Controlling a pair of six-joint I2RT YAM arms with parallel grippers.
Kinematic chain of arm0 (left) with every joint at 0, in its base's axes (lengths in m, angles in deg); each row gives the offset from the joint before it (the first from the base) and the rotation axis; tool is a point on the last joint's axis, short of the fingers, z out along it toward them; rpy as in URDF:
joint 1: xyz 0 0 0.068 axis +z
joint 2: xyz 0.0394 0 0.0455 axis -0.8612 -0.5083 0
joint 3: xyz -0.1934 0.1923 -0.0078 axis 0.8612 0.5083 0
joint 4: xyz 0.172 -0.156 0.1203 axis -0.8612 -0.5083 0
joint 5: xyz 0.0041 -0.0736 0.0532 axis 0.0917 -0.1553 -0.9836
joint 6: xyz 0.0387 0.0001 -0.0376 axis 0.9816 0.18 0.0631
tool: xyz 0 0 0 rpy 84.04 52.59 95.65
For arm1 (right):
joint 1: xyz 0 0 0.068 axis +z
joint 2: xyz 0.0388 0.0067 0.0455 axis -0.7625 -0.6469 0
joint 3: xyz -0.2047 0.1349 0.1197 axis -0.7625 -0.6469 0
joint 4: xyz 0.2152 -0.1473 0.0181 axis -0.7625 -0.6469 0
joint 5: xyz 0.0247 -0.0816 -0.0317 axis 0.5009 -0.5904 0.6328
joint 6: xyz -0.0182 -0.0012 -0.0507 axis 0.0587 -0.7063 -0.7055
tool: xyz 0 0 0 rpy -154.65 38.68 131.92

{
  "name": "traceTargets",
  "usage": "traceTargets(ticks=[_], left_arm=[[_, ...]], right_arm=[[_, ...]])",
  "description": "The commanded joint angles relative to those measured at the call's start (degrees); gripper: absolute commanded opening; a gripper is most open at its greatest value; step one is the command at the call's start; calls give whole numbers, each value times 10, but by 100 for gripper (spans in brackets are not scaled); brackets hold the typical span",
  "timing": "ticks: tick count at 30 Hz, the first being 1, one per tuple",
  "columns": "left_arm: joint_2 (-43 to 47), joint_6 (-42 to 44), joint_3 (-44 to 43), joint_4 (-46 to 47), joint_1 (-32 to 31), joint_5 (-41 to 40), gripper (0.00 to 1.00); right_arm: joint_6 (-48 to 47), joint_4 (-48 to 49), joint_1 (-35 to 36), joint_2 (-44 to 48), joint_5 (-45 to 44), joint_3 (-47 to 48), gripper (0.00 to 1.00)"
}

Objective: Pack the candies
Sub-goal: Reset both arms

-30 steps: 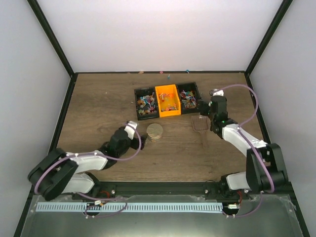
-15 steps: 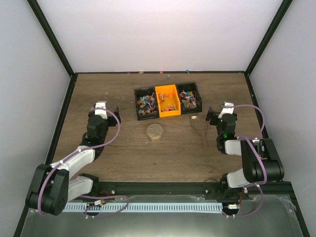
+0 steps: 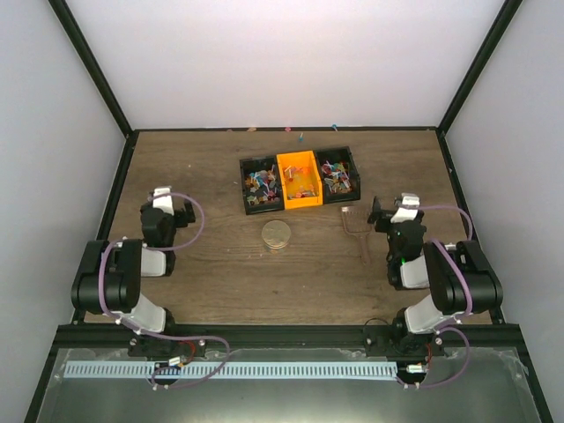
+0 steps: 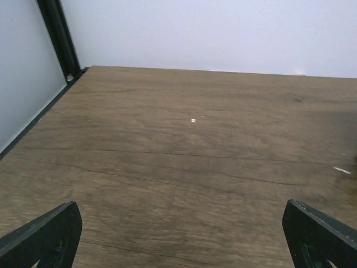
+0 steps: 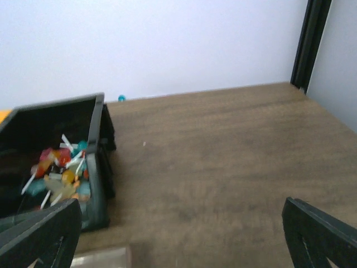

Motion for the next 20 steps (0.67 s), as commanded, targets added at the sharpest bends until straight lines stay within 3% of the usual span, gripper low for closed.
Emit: traceTargets(ticks=[1,2,5,20], left_arm=[[-11,19,18,101,-5,40,100],[-11,18,19,104,-4,41,100],[-14,17,23,118,-5,43,100],[-15,17,22,117,-4,42,100]], right_arm=[[-20,101,-3,1,24,-34,100],[-20,126,-3,-10,20,-33,100],[-10,60,-3,-9,1,-3,100],[-9,59,-4,-8,0,-3,100]])
